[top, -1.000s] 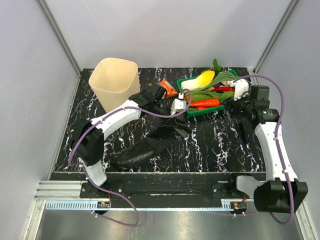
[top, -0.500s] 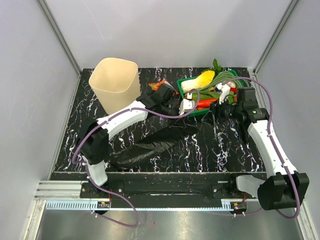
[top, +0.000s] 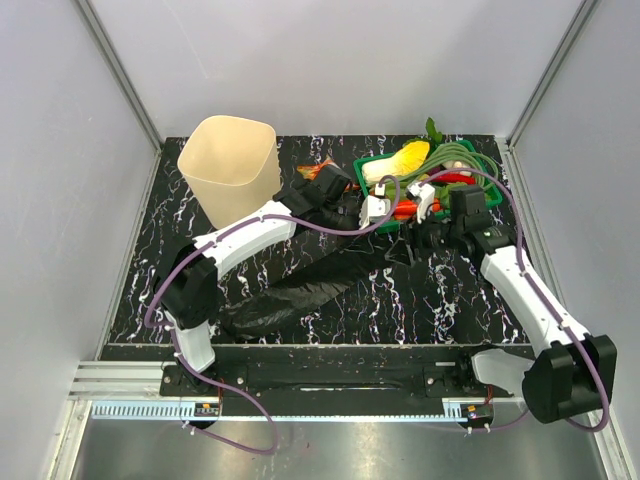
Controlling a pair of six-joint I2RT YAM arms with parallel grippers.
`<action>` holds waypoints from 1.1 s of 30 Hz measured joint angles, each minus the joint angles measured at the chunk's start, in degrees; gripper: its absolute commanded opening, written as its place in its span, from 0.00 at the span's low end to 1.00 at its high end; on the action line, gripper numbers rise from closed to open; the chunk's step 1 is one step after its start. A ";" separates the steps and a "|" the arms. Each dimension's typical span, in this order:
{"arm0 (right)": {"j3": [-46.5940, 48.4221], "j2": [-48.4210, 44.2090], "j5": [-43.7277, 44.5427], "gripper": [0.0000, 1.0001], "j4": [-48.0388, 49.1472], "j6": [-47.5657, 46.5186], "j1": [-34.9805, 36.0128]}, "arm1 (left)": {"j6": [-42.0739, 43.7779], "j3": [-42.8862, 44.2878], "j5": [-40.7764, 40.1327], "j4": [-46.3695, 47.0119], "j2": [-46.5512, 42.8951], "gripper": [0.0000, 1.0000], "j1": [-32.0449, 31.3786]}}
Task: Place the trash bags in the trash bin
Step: Unfold the trash bag at the center of the board.
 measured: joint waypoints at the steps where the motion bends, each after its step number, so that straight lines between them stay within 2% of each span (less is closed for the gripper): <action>1: 0.00 0.59 0.02 0.61 0.68 0.00 0.70 | -0.07 0.00 0.04 0.00 0.00 0.00 0.00; 3: 0.00 2.08 0.00 0.49 1.64 -0.11 1.99 | -0.28 0.00 0.26 0.00 0.00 0.00 0.00; 7: 0.00 5.84 0.09 0.00 2.97 -1.01 3.65 | -0.55 0.00 1.07 0.00 0.00 0.00 -0.04; 10: 0.00 7.08 0.63 0.00 3.69 -1.40 3.78 | -0.72 0.00 1.51 0.02 0.00 0.01 -0.07; 11: 0.00 7.10 0.90 0.00 3.82 -1.53 3.78 | -0.70 0.00 1.53 0.02 0.00 0.08 -0.09; 13: 0.00 6.91 1.64 0.00 3.89 -1.81 3.87 | -0.63 0.00 1.53 0.07 0.00 0.56 -0.11; 17: 0.00 5.95 7.15 0.00 3.08 -3.06 3.96 | -0.31 0.00 1.38 -0.13 0.00 0.99 0.11; 21: 0.02 5.31 13.05 0.00 1.33 -4.31 3.76 | -0.66 -2.12 1.38 1.22 -1.36 0.99 1.73; 24: 0.02 5.20 16.83 0.00 -0.22 -4.94 3.06 | 1.20 -5.25 1.53 0.35 -4.50 0.99 5.18; 30: 0.28 5.86 21.51 0.00 -3.02 -7.17 -2.34 | 18.99 -10.69 -1.07 -11.74 -12.92 0.98 10.75; 33: 1.18 7.76 23.02 0.00 -4.31 -8.76 -6.29 | 28.39 -15.26 -4.83 -18.40 -16.65 0.91 11.26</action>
